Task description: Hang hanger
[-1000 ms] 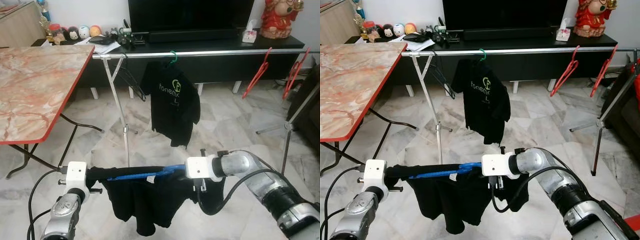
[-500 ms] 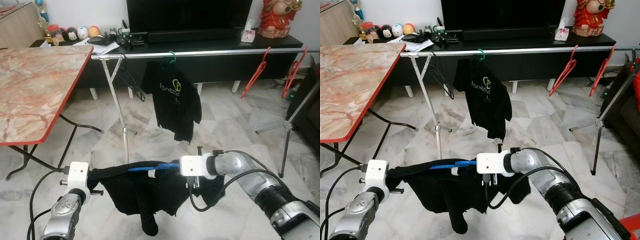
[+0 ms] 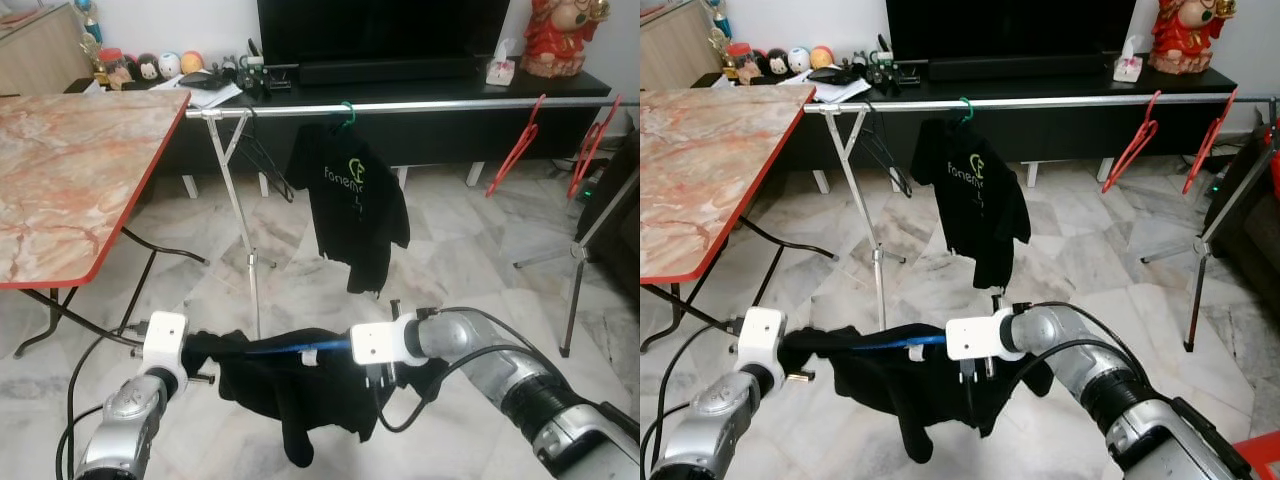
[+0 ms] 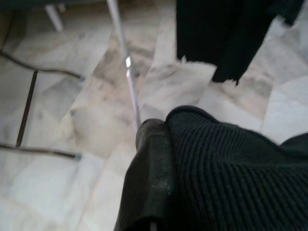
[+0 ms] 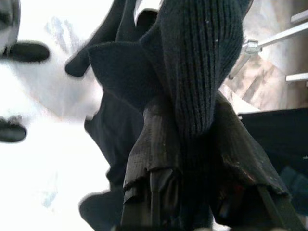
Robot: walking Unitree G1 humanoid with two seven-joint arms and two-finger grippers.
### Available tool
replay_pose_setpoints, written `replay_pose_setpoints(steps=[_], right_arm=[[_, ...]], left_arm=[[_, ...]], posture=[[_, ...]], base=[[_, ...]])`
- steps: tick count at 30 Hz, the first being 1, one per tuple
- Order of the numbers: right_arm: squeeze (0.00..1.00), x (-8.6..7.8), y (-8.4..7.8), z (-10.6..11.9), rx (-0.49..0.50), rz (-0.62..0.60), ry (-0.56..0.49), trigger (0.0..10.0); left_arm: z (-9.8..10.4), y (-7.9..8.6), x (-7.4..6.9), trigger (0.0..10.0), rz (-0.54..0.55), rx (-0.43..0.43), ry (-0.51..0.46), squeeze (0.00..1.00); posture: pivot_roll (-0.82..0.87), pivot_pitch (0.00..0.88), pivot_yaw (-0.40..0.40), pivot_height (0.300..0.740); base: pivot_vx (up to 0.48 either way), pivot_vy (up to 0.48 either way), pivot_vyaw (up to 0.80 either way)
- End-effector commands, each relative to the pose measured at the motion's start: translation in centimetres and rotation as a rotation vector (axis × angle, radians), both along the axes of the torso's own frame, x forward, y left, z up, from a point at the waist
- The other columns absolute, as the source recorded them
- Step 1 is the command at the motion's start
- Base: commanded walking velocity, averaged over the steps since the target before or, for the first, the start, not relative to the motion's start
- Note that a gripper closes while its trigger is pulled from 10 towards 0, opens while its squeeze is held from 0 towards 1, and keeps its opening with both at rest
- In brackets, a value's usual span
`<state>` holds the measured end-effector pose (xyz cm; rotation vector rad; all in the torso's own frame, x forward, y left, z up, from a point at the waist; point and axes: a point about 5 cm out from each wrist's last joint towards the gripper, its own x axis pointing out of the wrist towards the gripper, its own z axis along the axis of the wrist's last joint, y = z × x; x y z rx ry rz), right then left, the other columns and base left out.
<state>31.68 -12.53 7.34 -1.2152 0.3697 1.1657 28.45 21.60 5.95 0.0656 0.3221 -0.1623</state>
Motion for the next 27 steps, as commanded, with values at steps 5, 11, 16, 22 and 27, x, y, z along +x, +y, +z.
replay_pose_setpoints(steps=[5,11,16,22,27], right_arm=[[0.00,1.0,0.0,0.3,-0.072,-0.074,-0.099,0.0],[0.00,1.4,1.2,0.5,0.018,-0.150,-0.112,0.0],[0.00,1.4,1.6,0.5,0.030,-0.164,-0.117,0.0],[0.00,1.2,5.6,1.2,0.297,-0.241,-0.051,0.0],[0.00,1.0,6.9,1.1,0.382,-0.277,-0.008,0.0]], left_arm=[[2.3,-2.1,0.4,10.0,-0.126,-0.031,-0.031,0.00],[3.2,-3.6,0.1,10.0,-0.212,-0.052,-0.016,0.00],[3.5,-3.9,0.0,10.0,-0.231,-0.057,-0.009,0.00],[3.3,-6.3,-0.6,10.0,-0.356,-0.066,0.046,0.00],[3.2,-8.6,-1.1,10.0,-0.426,-0.085,0.077,0.00]], posture=[[-0.09,0.000,0.060,0.740],[-0.09,0.000,0.055,0.740],[-0.09,0.000,0.055,0.740],[-0.08,0.000,0.048,0.740],[-0.08,0.000,0.042,0.740]], base=[[0.000,0.000,0.00],[0.000,0.000,0.00],[0.000,0.000,0.00],[0.000,0.000,0.00],[0.000,0.000,0.00]])
